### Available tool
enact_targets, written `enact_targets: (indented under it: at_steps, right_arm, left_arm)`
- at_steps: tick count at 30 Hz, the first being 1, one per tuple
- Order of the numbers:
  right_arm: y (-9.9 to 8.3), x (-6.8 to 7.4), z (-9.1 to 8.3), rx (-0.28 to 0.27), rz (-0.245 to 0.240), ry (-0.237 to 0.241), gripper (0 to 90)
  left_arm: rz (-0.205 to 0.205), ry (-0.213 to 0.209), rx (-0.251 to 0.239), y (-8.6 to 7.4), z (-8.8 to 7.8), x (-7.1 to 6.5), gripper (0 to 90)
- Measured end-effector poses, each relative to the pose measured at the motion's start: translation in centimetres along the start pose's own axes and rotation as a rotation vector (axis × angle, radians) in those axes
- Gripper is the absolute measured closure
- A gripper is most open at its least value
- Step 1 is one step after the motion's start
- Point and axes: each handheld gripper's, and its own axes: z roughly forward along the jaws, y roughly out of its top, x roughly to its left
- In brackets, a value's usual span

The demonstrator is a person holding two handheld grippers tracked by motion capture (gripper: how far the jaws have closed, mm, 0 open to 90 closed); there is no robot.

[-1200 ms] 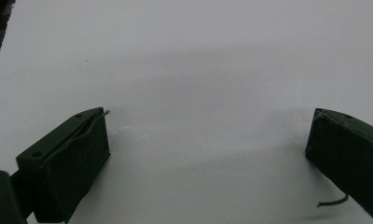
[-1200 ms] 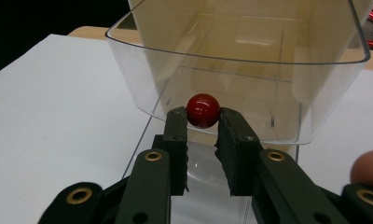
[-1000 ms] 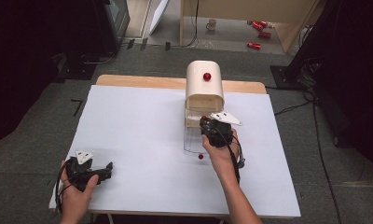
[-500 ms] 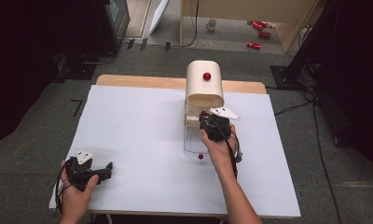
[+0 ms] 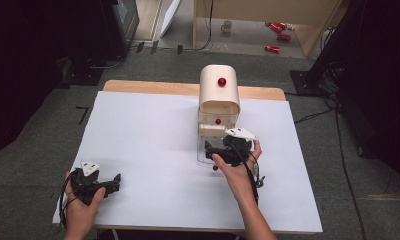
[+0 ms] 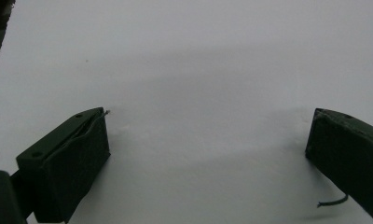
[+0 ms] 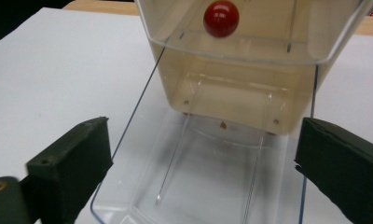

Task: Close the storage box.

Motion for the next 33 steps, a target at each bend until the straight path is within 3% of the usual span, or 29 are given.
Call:
enact_targets:
  at_steps: [18, 28, 33]
  right_arm:
    - [-5.9, 0.3, -3.1, 0.039, 0.020, -0.031, 0.2]
    - [-9.1, 0.6, -2.6, 0.086, 0.039, -0.052, 0.3]
    - [-10.1, 0.8, -2.0, 0.102, 0.036, -0.095, 10.4]
  left_arm:
    - [0.001, 0.000, 0.001, 0.0, 0.0, 0.0, 0.0]
    - [0.001, 0.000, 0.001, 0.0, 0.0, 0.0, 0.0]
    - [0.001, 0.000, 0.001, 0.0, 0.0, 0.0, 0.0]
